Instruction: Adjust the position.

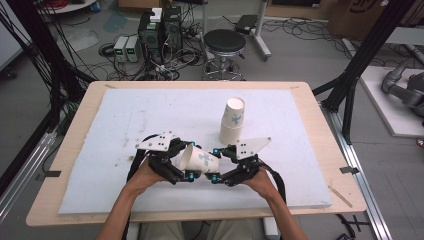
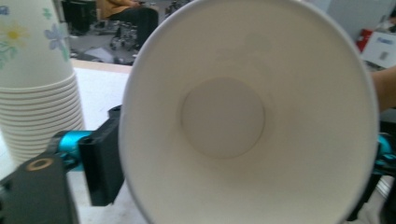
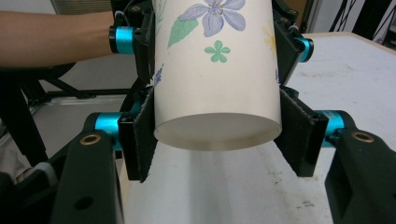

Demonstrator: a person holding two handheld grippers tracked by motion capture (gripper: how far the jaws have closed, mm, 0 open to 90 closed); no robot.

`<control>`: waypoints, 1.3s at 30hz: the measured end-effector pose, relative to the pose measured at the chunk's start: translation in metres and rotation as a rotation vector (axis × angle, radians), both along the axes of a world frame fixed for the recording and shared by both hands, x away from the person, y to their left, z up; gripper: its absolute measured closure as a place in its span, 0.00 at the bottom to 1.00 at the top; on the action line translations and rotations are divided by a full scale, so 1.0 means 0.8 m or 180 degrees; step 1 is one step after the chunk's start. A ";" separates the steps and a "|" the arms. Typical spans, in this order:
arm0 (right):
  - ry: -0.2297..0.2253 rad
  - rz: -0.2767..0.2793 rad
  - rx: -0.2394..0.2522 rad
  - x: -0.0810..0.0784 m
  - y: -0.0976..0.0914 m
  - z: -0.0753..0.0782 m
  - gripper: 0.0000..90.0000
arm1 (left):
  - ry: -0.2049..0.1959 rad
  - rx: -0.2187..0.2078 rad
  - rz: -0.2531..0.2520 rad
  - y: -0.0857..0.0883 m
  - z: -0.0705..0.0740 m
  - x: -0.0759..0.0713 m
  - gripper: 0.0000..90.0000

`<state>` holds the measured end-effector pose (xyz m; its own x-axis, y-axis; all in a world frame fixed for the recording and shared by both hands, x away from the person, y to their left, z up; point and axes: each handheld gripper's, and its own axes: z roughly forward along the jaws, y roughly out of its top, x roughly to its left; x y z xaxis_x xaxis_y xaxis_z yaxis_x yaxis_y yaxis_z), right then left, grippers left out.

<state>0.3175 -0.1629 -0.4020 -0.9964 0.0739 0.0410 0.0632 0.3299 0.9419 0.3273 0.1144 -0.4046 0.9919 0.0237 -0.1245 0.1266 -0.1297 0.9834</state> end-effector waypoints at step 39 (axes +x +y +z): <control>0.0009 -0.0871 -0.0285 -0.013 -0.037 -0.016 0.15 | -0.0118 0.0527 0.0199 0.019 0.012 0.015 0.35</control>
<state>0.3072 -0.1929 -0.4151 -0.9388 0.3435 0.0249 0.1639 0.3821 0.9094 0.3390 0.1296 -0.3948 0.9917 0.1026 -0.0772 0.1035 -0.2833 0.9534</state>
